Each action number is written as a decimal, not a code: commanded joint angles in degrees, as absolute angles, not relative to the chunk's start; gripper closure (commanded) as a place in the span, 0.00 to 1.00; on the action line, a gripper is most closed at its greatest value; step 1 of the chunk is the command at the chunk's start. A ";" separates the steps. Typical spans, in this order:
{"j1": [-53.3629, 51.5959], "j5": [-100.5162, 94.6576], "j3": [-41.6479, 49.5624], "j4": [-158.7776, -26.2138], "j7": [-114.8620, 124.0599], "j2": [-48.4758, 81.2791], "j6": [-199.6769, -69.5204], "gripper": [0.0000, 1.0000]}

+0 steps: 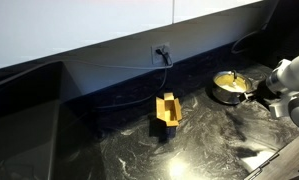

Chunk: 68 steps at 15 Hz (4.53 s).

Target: Put the fork inside the pot then close the pot.

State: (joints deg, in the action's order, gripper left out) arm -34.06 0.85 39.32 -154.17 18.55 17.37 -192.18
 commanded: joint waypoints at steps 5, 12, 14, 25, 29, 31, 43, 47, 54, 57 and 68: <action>-44.03 9.79 45.38 -155.32 19.35 17.64 -196.32 0.98; -54.62 19.12 52.10 -155.16 19.47 21.38 -196.23 0.98; -58.33 22.07 54.54 -155.32 19.40 22.73 -195.57 0.98; -74.63 27.13 63.63 -157.94 17.57 23.78 -194.74 0.98; -79.84 26.48 65.21 -158.64 16.73 23.64 -194.92 0.98; -82.78 26.16 65.89 -159.01 16.29 23.51 -194.98 0.98; -93.66 23.12 67.55 -158.46 12.28 22.47 -193.14 0.98; -94.71 21.18 67.65 -158.35 11.89 22.35 -191.89 0.98; -94.97 19.11 68.50 -158.88 11.43 21.56 -189.11 0.98; -95.01 18.75 68.96 -158.88 11.04 21.36 -188.53 0.69; -102.33 17.17 82.15 -158.06 4.91 16.27 -178.87 0.00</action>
State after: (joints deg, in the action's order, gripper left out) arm -98.29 18.56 75.79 -158.59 8.89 20.02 -185.45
